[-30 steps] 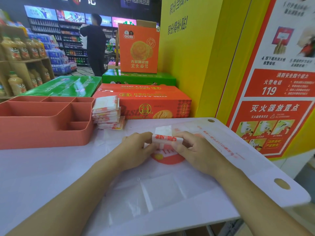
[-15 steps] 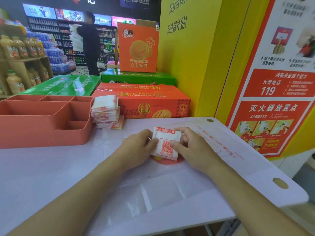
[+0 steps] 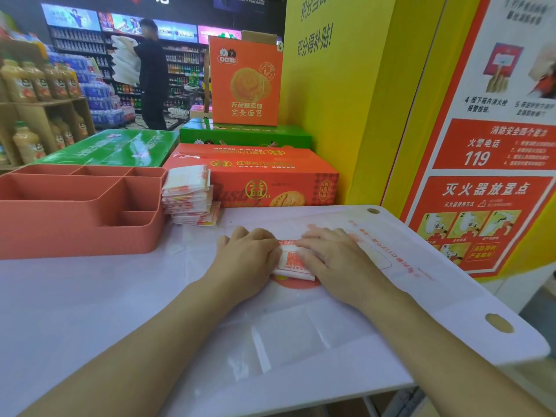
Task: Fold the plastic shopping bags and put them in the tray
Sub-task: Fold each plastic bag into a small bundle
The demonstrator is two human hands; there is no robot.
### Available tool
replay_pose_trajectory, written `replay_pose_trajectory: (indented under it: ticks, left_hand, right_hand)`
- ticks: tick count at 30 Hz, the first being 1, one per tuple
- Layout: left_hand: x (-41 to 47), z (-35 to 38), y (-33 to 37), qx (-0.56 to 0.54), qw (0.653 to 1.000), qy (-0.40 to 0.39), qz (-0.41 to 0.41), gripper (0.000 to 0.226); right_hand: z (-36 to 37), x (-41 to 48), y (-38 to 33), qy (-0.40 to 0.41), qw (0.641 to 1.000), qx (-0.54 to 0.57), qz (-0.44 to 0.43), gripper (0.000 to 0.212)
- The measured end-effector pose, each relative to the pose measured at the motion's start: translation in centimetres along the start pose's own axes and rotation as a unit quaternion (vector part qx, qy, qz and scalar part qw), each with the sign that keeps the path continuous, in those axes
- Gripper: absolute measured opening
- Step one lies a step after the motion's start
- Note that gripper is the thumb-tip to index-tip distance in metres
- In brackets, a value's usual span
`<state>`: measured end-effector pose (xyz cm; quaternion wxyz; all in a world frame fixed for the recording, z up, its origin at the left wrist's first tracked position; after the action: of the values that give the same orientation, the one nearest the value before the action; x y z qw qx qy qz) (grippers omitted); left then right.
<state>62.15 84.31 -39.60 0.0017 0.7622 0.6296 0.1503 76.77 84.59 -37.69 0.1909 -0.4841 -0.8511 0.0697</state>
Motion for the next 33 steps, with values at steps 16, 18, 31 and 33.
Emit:
replay_pose_trajectory:
  ticks: [16, 18, 31, 33]
  left_hand:
    - [-0.1, 1.1, 0.3, 0.140, 0.989, -0.054, -0.001, 0.053]
    - [-0.1, 1.2, 0.3, 0.129, 0.991, -0.038, 0.008, 0.071]
    - [-0.4, -0.6, -1.5, -0.106, 0.990, -0.089, 0.003, 0.066]
    - [-0.3, -1.1, -1.5, -0.107, 0.992, -0.066, 0.021, 0.066]
  right_hand:
    - [3.9, -0.5, 0.0, -0.198, 0.971, -0.133, 0.004, 0.055]
    - [3.4, -0.7, -0.1, -0.162, 0.981, -0.110, -0.001, 0.055]
    - [-0.3, -0.7, -1.8, -0.001, 0.995, 0.045, -0.090, 0.029]
    - [-1.2, -0.7, -0.8, 0.027, 0.993, 0.107, -0.048, 0.026]
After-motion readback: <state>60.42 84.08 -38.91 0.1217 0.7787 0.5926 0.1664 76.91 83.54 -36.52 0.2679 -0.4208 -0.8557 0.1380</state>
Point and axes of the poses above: each hand's wrist, its own x-axis towards the middle knuckle, its own z-axis out of the palm, y = z × x, the point moved 9 cm from there along x, towards the middle knuckle, and after that the axes turned 4 degrees about -y, right-handed, at the moved point
